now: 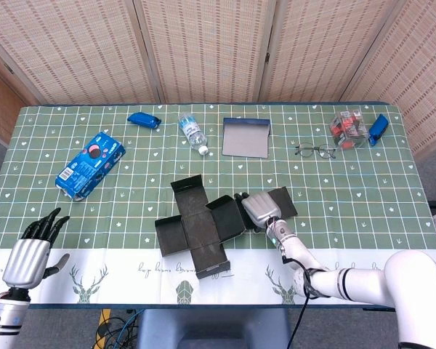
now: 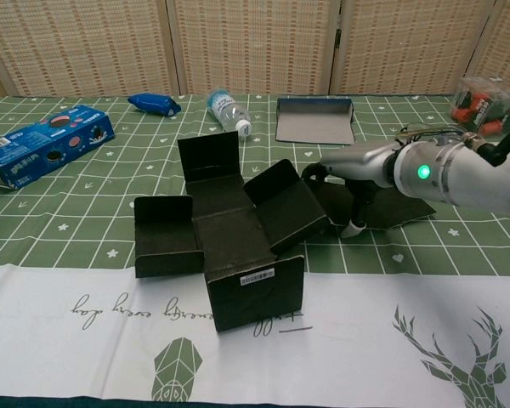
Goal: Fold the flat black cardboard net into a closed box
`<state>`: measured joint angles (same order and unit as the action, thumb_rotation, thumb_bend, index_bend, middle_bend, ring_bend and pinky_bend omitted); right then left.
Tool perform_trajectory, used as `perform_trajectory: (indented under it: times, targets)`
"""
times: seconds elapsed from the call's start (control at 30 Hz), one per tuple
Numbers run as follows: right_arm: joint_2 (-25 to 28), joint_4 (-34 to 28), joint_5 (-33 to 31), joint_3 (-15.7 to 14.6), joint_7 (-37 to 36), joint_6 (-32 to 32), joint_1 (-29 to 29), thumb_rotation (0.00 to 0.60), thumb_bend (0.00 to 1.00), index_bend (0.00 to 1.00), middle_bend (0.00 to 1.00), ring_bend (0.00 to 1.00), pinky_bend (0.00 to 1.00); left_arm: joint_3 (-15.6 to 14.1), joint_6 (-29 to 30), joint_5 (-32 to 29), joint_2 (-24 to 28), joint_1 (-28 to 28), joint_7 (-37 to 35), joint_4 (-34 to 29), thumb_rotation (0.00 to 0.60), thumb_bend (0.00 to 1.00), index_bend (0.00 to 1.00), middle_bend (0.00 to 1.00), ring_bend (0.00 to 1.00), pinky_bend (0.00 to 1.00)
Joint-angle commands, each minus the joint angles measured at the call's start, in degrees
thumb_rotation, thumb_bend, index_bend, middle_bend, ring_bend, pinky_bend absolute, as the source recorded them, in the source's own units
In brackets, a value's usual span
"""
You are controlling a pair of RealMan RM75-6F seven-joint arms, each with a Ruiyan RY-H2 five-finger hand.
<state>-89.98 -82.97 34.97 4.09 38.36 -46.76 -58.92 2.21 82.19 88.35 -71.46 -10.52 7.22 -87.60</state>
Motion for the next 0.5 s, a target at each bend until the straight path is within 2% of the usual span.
perform_trajectory:
  times: [0.03,0.1,0.27,0.37,0.5]
  targets:
    - [0.0,-0.4,3.4,0.3,-3.2,-1.0,1.5,0.6,0.35,0.26,0.35,0.78,1.0,0.7,-1.3,1.3,-0.7,-1.9,-2.3,1.6,0.6,0.23,0.2,0.08,0.16,0.24]
    - [0.2,-0.8,5.0,0.2,-4.3,-1.4,2.2,0.6,0.35,0.27,0.36,0.79,1.0,1.1,-2.2,3.0,-1.7,-3.8,-4.2,3.7,0.6,0.23,0.24,0.13,0.25,0.35]
    - [0.2,-0.7,6.4,0.2,-5.6,-1.7,3.0,0.6,0.35,0.27,0.36,0.79,1.0,1.1,-4.8,8.3,-5.0,-9.3,-8.7,11.0,0.6,0.23,0.33,0.27,0.54,0.63]
    - [0.2,-0.8,6.9,0.3,-6.1,-1.9,3.3,0.6,0.35,0.27,0.36,0.79,1.0,0.6,-6.9,10.8,-7.6,-12.6,-9.4,16.4,0.6,0.23,0.32,0.28,0.62,0.68]
    - [0.2,-0.9,7.1,0.3,-6.4,-2.0,3.7,0.6,0.35,0.27,0.36,0.79,1.0,0.0,-8.8,12.7,-11.6,-15.8,-8.9,22.1,0.6,0.2,0.26,0.27,0.64,0.68]
